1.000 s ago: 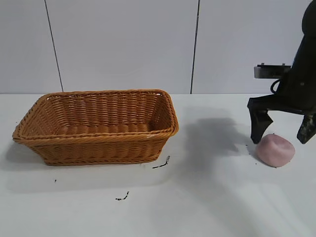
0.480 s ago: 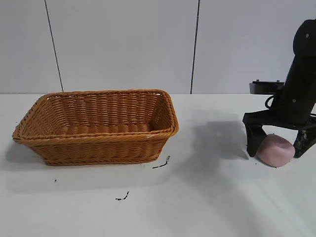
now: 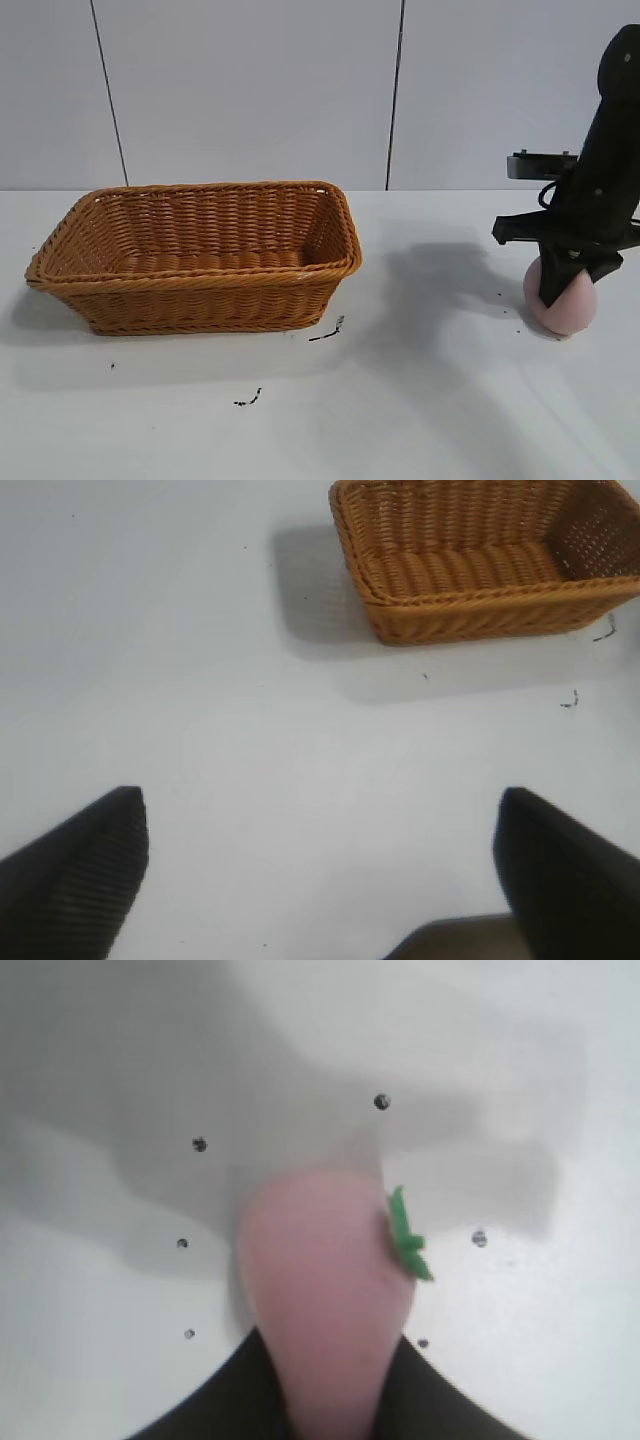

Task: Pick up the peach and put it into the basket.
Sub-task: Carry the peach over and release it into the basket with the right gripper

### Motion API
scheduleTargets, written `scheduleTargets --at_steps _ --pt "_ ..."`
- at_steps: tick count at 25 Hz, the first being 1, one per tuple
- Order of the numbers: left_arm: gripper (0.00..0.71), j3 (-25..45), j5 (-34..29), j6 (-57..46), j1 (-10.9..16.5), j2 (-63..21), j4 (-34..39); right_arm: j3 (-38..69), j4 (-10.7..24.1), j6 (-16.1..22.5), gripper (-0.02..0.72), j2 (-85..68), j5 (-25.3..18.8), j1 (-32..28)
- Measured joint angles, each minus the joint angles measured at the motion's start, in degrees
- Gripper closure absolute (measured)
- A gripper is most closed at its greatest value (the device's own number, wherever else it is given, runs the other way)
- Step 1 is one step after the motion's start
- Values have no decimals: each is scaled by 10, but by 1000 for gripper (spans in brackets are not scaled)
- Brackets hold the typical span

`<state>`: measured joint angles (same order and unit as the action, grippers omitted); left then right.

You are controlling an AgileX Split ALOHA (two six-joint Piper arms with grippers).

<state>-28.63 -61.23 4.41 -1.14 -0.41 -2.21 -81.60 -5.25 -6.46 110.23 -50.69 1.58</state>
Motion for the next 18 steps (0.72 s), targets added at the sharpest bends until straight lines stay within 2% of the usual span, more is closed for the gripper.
scheduleTargets --at_steps 7,14,18 --pt "18 0 0 0 0 0 0 -157 7 0 666 14 -79 44" --pt "18 0 0 0 0 0 0 -328 9 0 666 98 -128 159" --pt "18 0 0 0 0 0 0 -410 9 0 666 145 -135 225"
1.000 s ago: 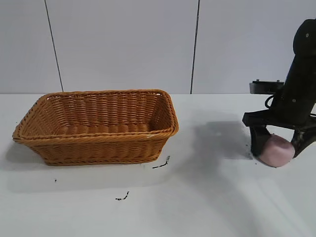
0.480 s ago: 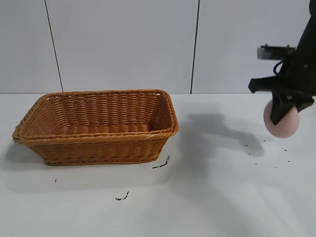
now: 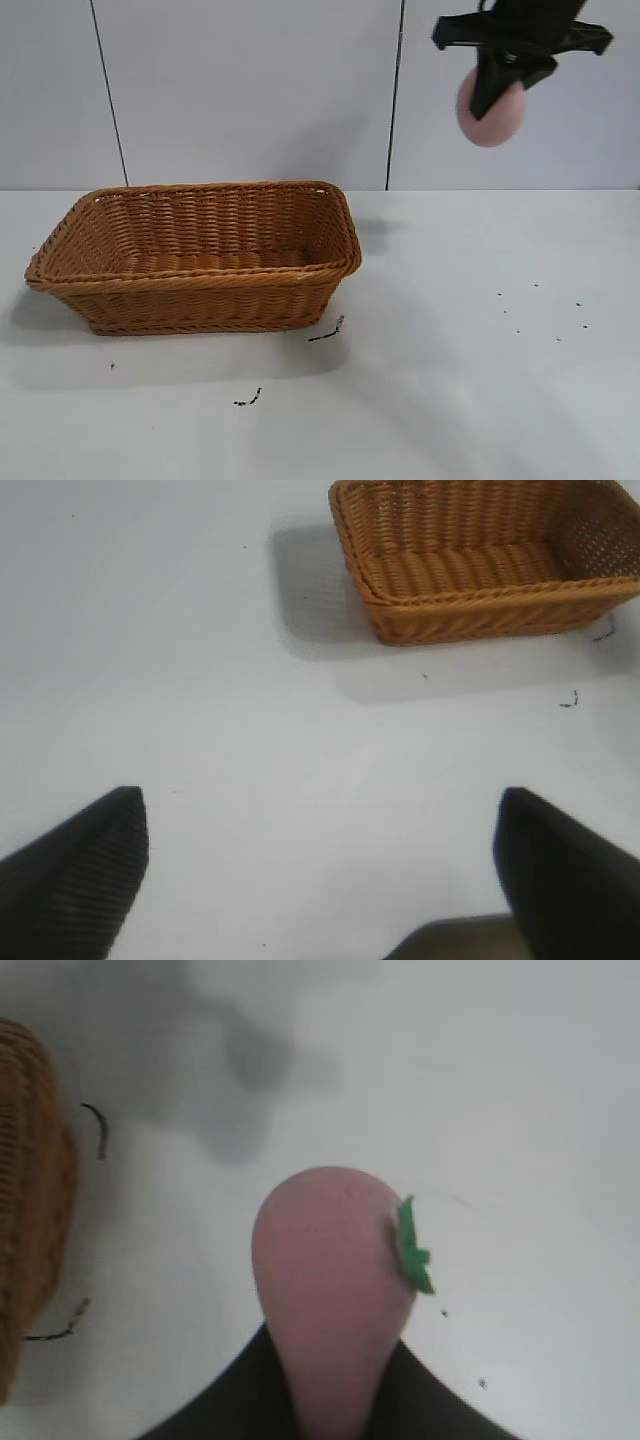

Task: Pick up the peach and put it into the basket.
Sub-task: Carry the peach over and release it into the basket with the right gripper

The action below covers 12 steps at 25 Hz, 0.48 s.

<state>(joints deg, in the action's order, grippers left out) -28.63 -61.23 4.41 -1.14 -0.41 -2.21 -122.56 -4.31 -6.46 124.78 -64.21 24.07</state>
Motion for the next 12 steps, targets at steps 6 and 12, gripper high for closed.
scheduleTargets --at_steps 6,12 --pt "18 0 0 0 0 0 0 -53 -1 0 666 58 9 84" --pt "18 0 0 0 0 0 0 -55 -3 0 666 119 56 126"
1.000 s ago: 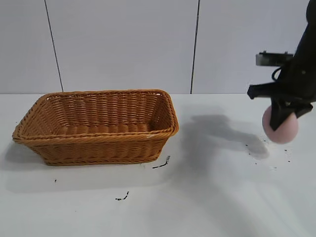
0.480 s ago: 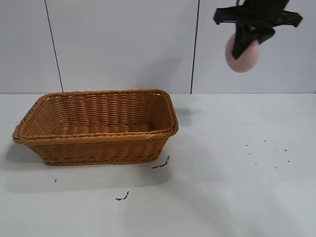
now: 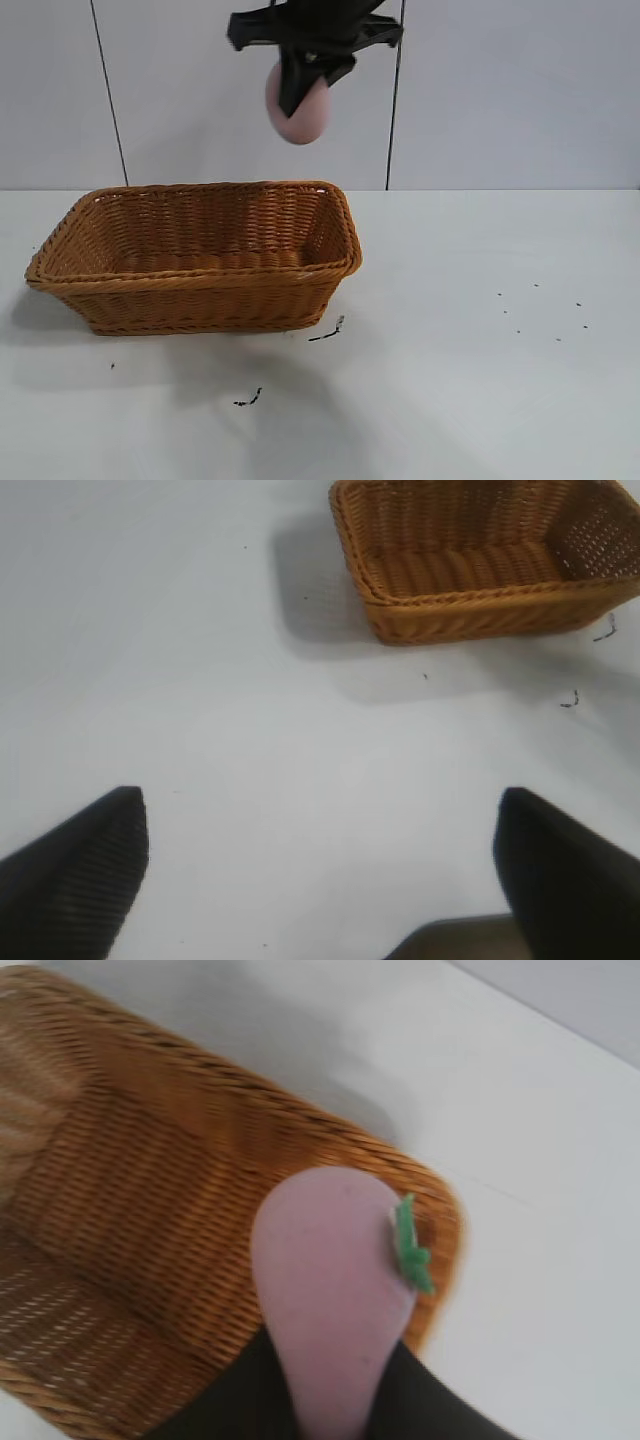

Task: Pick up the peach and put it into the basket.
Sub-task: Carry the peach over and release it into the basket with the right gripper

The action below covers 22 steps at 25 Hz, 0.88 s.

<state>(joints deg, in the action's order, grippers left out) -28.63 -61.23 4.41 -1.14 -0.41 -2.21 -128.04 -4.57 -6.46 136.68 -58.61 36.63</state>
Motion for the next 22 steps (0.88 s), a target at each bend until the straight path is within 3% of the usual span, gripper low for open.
scheduleTargets --at_steps 4,6,8,11,13,17,22 --pt "18 0 0 0 0 0 0 0 5 0 659 35 9 3" --pt "18 0 0 0 0 0 0 0 12 0 604 45 9 3" --pt "18 0 0 0 0 0 0 0 13 0 486 51 9 3" --pt "18 0 0 0 0 0 0 0 12 0 176 52 7 3" --pt "18 0 0 0 0 0 0 0 12 -2 68 50 7 3" --pt "18 0 0 0 0 0 0 -8 11 -10 17 42 -16 3" --pt "18 0 0 0 0 0 0 -50 8 -6 15 19 -54 -14"
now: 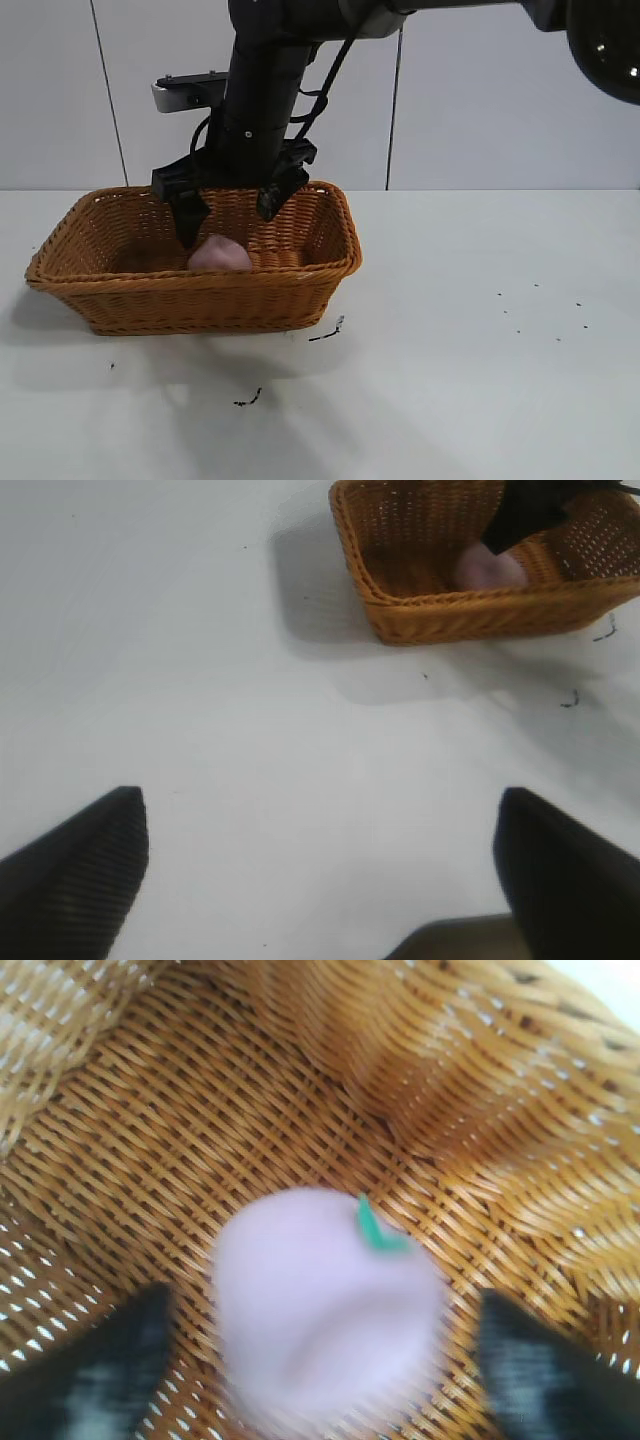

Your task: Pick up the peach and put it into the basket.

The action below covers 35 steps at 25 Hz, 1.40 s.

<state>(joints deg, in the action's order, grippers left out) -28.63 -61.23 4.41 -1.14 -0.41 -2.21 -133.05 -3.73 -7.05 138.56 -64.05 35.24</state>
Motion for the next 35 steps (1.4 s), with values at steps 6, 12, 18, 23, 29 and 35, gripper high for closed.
scheduleTargets --at_steps 6,12,18,23,29,35 --pt "18 0 0 0 0 0 0 -11 0 8 14 -23 -8 -74" --pt "18 0 0 0 0 0 0 -12 7 10 14 -30 -34 -223" --pt "18 0 0 0 0 0 0 -12 9 13 14 -32 -55 -311" --pt "18 0 0 0 0 0 0 24 7 17 14 -56 -56 -325" --pt "18 0 0 0 0 0 0 122 7 19 14 -150 -56 -324" --pt "18 0 0 0 0 0 0 307 7 21 14 -332 -56 -324"
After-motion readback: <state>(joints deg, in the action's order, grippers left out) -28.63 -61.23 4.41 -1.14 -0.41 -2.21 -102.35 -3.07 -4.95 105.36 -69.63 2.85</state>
